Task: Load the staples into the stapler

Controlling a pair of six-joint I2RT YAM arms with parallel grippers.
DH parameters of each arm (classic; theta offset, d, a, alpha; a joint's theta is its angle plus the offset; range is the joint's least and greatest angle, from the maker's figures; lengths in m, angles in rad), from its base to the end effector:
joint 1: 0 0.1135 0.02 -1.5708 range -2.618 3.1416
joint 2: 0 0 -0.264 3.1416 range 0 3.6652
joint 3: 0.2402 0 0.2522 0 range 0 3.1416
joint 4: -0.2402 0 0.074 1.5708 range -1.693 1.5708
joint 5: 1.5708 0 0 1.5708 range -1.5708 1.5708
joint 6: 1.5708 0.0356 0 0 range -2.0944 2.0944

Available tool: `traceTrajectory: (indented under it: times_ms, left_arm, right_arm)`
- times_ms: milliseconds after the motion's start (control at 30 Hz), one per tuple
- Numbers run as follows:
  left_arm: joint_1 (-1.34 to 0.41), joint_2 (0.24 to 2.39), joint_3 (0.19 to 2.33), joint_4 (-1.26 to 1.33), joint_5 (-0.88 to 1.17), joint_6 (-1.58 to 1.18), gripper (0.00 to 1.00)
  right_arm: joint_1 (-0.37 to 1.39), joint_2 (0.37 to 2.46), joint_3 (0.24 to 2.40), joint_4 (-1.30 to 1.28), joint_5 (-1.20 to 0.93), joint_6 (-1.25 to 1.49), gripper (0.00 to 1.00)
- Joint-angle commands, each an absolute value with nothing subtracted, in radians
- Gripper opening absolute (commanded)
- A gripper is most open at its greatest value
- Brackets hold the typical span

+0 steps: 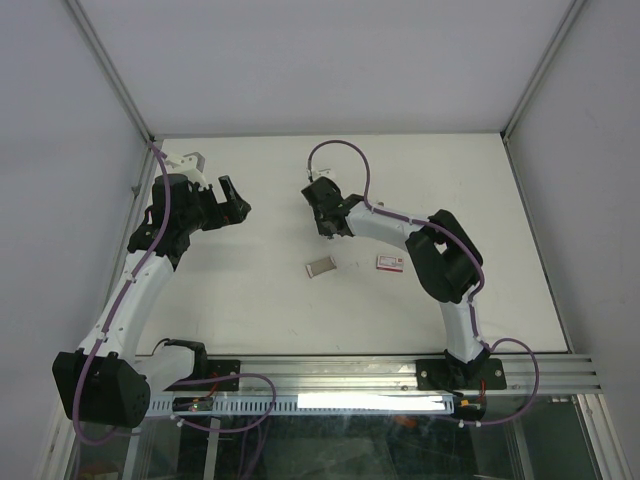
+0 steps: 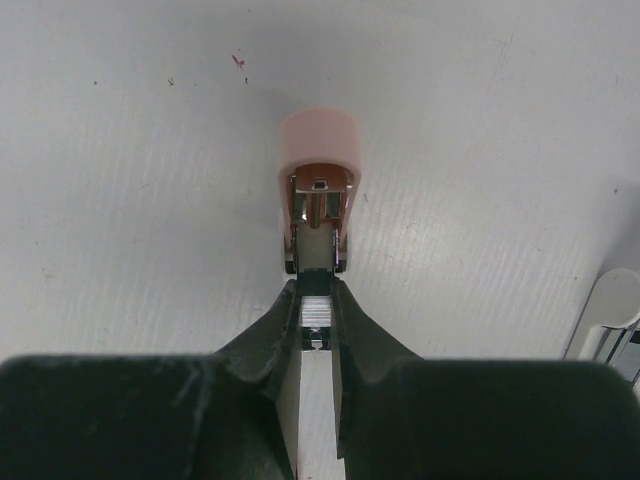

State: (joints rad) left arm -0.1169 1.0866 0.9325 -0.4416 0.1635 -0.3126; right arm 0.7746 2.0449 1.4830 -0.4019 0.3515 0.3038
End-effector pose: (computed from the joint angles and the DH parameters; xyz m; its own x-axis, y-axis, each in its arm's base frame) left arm 0.2364 -0.0336 0.3076 -0.6068 -0.2342 -0.7596 0.0655 0.9376 -0.3415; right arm 0.3238 0.2997 0.1804 -0.7146 -0.3063 -0.6289 -0.3170 0.9432 -0.0992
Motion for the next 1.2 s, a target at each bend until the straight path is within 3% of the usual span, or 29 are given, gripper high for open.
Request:
traceTrajectory:
  times_ms: [0,800,933,1167]
  left_arm:
    - [-0.115,1.072,0.932,-0.402,0.188,-0.300,0.99]
    - [-0.115,1.071,0.932,-0.402,0.186,-0.299,0.99]
    - [-0.114,1.071,0.932,-0.402,0.187,-0.299,0.99]
    - [-0.115,1.072,0.932,-0.402,0.187,-0.299,0.99]
  right_arm:
    - [0.770,1.995,1.475,-0.375,0.337,0.296,0.15]
    - [0.769,1.928,1.490,-0.384,0.320,0.286,0.37]
    - [0.767,1.906,1.491,-0.391,0.337,0.290,0.30]
    - [0.756,1.934,1.490,-0.395,0.317,0.296,0.08]
